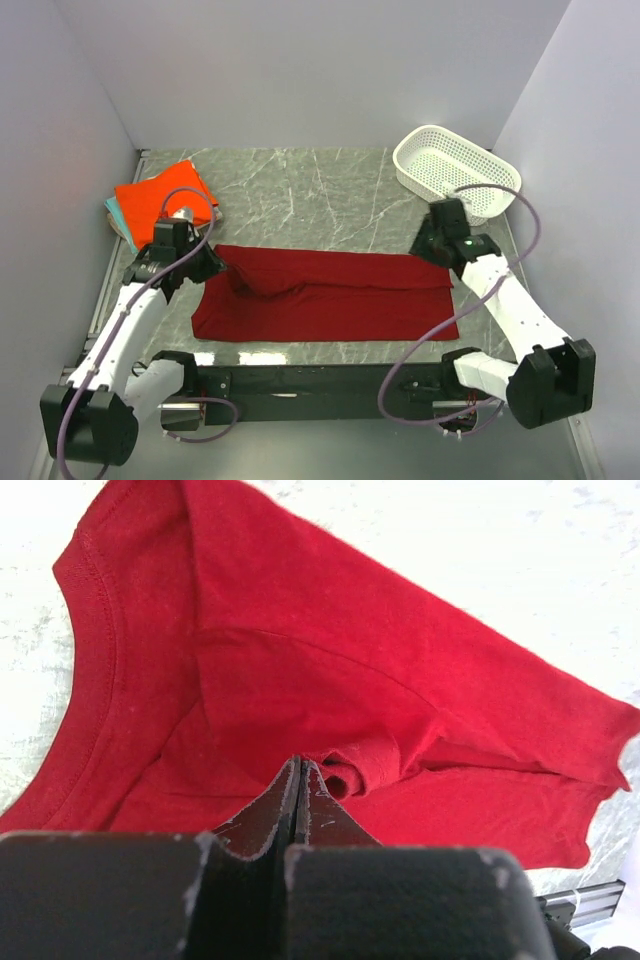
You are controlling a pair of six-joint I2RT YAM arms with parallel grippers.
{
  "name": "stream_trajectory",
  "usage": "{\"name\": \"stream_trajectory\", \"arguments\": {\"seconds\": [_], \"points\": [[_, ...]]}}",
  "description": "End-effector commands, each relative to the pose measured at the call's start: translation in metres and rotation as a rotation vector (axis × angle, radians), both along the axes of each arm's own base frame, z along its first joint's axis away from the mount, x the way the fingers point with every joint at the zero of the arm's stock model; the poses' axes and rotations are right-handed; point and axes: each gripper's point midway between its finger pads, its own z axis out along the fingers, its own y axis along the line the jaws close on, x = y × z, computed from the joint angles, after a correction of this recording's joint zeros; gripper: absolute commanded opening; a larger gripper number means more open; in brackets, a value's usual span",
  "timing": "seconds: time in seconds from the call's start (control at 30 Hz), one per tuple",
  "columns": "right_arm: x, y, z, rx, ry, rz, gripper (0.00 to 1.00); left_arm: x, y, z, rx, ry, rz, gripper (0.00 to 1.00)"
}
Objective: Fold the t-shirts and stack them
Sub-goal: Fold the tshirt
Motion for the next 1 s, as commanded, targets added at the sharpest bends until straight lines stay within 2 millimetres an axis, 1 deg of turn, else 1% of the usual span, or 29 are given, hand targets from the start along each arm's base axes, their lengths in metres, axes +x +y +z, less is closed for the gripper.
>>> {"name": "stream_trajectory", "arguments": {"seconds": [0.0,0.03,0.1,0.13,0.17,0.2,0.23,0.27,0.3,0.33,0.37,0.4,0.43,0.47,0.5,0.53,0.57,0.6,0.63,0.67,0.7,0.73,0.77,0.8,0.83,0.9,0.93,0.97], "points": [[0.01,0.058,0.009,0.097,-0.052,0.13,0.5,0.013,-0.004,-0.002,-0.02,-0.015,-0.009,0.0],[0.005,0.084,0.004,0.108,-0.03,0.202,0.49,0.017,-0.004,-0.005,-0.011,-0.002,-0.011,0.0],[0.009,0.117,0.011,0.146,-0.055,0.271,0.47,0.026,0.0,-0.006,0.009,-0.003,-0.002,0.0],[0.009,0.132,0.006,0.153,-0.041,0.306,0.46,0.032,0.002,-0.01,0.021,0.01,0.0,0.0],[0.003,0.161,0.01,0.183,-0.051,0.38,0.45,0.037,0.003,-0.01,0.022,0.011,-0.001,0.0],[0.004,0.179,0.019,0.205,-0.071,0.417,0.44,0.043,0.004,-0.01,0.024,0.005,0.0,0.0],[0.002,0.195,0.012,0.205,-0.051,0.454,0.44,0.05,0.007,-0.012,0.037,0.011,0.009,0.0],[-0.006,0.219,0.014,0.22,-0.052,0.518,0.43,0.054,0.01,-0.014,0.044,0.015,0.02,0.0],[-0.005,0.236,0.027,0.238,-0.074,0.557,0.43,0.058,0.012,-0.014,0.047,0.014,0.03,0.0],[-0.006,0.251,0.019,0.235,-0.052,0.589,0.43,0.065,0.017,-0.016,0.047,0.015,0.049,0.0],[-0.013,0.276,0.033,0.252,-0.076,0.655,0.43,0.069,0.021,-0.016,0.051,0.011,0.066,0.0],[-0.015,0.289,0.023,0.243,-0.05,0.684,0.43,0.073,0.025,-0.018,0.052,0.011,0.082,0.0],[-0.017,0.298,0.023,0.236,-0.044,0.706,0.43,0.079,0.026,-0.016,0.043,-0.01,0.09,0.0],[-0.018,0.316,0.035,0.255,-0.059,0.751,0.43,0.081,0.023,-0.016,0.023,-0.013,0.078,0.0],[-0.026,0.329,0.035,0.254,-0.052,0.789,0.43,0.083,0.021,-0.017,0.015,-0.015,0.071,0.0],[-0.027,0.337,0.023,0.23,-0.022,0.81,0.43,0.088,0.022,-0.02,0.016,-0.011,0.07,0.0],[-0.026,0.348,0.029,0.237,-0.034,0.83,0.43,0.09,0.025,-0.022,0.027,-0.006,0.077,0.0],[-0.028,0.355,0.027,0.233,-0.028,0.847,0.43,0.092,0.026,-0.023,0.034,-0.005,0.081,0.0],[-0.034,0.363,0.014,0.214,0.001,0.873,0.43,0.095,0.028,-0.025,0.036,0.002,0.08,0.0],[-0.033,0.37,0.017,0.218,-0.004,0.884,0.43,0.097,0.029,-0.025,0.035,-0.001,0.082,0.0],[-0.034,0.375,0.015,0.215,-0.001,0.895,0.43,0.1,0.028,-0.024,0.028,-0.006,0.073,0.0],[-0.037,0.378,0.003,0.2,0.032,0.909,0.43,0.101,0.028,-0.027,0.03,-0.001,0.072,0.0],[-0.037,0.383,0.004,0.203,0.031,0.916,0.43,0.102,0.029,-0.027,0.032,-0.001,0.072,0.0],[-0.038,0.385,0.001,0.205,0.042,0.924,0.42,0.104,0.029,-0.027,0.037,-0.003,0.073,0.0],[-0.04,0.388,-0.007,0.199,0.058,0.931,0.42,0.106,0.03,-0.031,0.043,0.006,0.072,0.0],[-0.041,0.393,-0.008,0.201,0.064,0.939,0.42,0.111,0.03,-0.031,0.046,0.004,0.066,0.0],[-0.042,0.394,-0.015,0.191,0.079,0.942,0.42,0.114,0.038,-0.036,0.045,0.019,0.081,0.0],[-0.042,0.395,-0.015,0.182,0.077,0.938,0.42,0.115,0.038,-0.036,0.042,0.022,0.08,0.0]]}}
